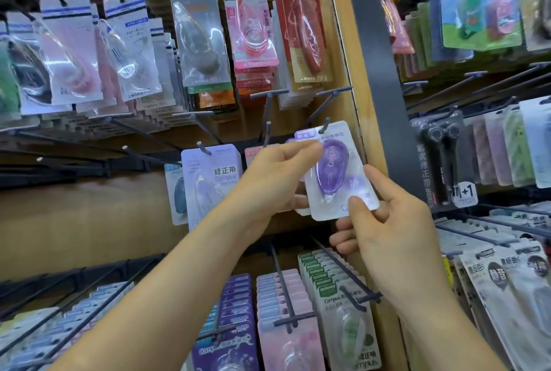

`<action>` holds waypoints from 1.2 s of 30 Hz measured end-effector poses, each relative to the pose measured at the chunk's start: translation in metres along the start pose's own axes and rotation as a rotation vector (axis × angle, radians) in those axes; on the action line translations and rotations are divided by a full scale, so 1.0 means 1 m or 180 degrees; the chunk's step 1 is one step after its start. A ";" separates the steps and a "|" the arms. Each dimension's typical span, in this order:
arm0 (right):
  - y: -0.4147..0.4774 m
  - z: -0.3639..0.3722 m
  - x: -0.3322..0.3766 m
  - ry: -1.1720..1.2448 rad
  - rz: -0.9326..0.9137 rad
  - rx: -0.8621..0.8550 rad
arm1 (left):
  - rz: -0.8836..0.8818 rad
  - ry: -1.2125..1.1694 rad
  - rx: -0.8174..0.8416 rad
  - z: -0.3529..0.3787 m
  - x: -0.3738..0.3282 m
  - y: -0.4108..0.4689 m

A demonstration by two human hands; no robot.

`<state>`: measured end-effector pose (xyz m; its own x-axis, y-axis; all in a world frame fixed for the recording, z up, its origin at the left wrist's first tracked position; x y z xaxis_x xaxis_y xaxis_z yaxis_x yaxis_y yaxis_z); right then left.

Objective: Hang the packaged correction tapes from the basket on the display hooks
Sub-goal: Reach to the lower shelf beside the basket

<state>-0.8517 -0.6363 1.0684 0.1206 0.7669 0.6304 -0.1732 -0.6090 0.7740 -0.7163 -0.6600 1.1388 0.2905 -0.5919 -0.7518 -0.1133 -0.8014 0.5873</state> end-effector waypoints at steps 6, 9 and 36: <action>-0.003 0.002 -0.002 -0.2093 -0.0309 0.0398 | 0.0247 0.0891 -0.0222 0.001 0.011 0.016; -0.012 0.002 0.003 -0.2588 -0.0564 0.0482 | 0.0241 0.1249 -0.0439 0.000 0.026 0.034; -0.090 0.108 0.036 -0.0878 -0.1646 0.2097 | 0.0266 0.3415 -0.0786 -0.127 0.043 -0.202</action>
<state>-0.7262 -0.5755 1.0276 0.2745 0.9544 0.1177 0.5570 -0.2575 0.7896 -0.5604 -0.5127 1.0254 0.9780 -0.1660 -0.1265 -0.0128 -0.6526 0.7576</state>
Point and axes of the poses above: each hand's wrist, its own y-axis towards the middle knuckle, its own z-axis out of the palm, x = y × z, the point moved 5 cm from there along y, towards the middle knuckle, and after that the axes turned 5 degrees about -y, right-handed, at the moved point
